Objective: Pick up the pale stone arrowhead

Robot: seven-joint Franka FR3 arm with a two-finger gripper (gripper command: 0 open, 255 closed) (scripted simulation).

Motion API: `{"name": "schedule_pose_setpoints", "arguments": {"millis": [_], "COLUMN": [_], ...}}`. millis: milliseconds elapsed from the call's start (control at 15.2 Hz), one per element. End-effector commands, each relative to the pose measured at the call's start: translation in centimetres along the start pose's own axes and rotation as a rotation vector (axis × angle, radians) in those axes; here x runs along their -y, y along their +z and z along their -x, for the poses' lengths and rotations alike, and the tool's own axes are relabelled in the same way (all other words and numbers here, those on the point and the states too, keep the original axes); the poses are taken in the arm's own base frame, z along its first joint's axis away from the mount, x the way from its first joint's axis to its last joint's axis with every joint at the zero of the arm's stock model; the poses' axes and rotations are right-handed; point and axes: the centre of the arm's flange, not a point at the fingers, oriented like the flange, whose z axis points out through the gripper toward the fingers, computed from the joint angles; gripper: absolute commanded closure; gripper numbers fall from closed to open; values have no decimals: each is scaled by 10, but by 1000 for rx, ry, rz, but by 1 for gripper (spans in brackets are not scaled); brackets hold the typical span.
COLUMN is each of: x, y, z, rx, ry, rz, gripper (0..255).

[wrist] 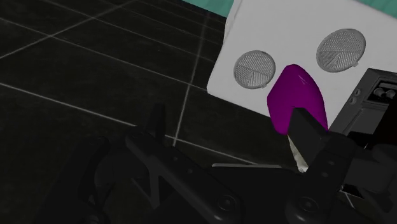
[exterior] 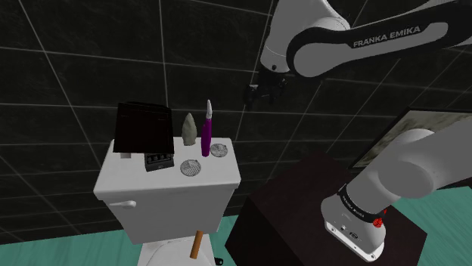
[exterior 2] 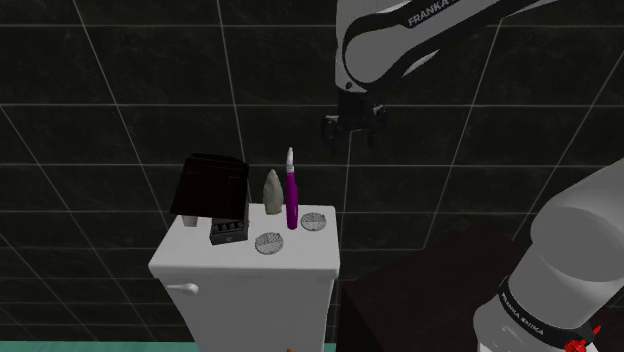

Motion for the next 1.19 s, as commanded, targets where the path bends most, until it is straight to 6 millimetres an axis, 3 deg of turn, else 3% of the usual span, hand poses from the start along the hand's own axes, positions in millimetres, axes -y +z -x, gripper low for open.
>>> {"name": "schedule_pose_setpoints", "arguments": {"millis": [0,1122], "x": [19,173], "y": [19,157], "z": [-10,-90], "rx": [-28,-245], "ry": [4,28], "rz": [7,95], "gripper": [0,0]}}
